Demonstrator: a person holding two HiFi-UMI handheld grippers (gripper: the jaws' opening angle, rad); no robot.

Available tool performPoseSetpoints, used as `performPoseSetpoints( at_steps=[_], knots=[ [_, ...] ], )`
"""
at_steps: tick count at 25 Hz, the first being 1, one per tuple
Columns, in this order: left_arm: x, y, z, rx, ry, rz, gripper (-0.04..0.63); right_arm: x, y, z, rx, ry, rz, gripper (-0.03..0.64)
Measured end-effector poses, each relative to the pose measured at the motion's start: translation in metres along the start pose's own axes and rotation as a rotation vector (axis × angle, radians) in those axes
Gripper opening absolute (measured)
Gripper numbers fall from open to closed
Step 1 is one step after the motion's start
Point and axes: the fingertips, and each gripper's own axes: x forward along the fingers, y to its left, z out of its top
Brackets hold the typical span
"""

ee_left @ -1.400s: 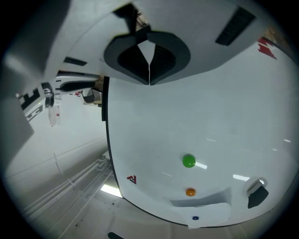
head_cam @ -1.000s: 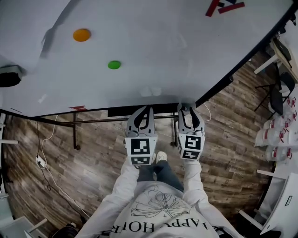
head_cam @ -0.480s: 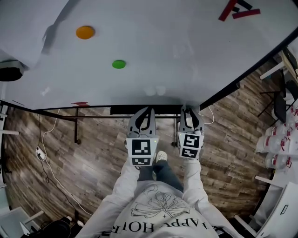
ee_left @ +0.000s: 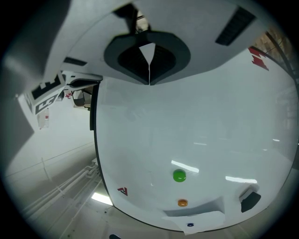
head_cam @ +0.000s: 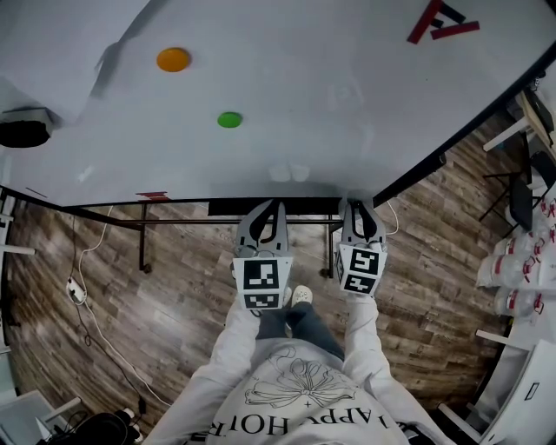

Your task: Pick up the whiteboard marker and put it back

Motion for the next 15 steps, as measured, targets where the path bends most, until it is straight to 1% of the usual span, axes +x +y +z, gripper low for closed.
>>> performPoseSetpoints(
  at_steps=[5, 15],
  knots=[
    [-0.005, 0.004, 0.008, -0.006, -0.020, 0.002, 0.008, -0.010, -0.005, 0.013, 0.034, -0.033, -0.016, 0.066],
    [-0.020, 0.006, 0.033, -0.003, -0.084, 0.002, 0.008, -0.041, -0.014, 0.059, 0.072, -0.133, -0.037, 0.066]
  ],
)
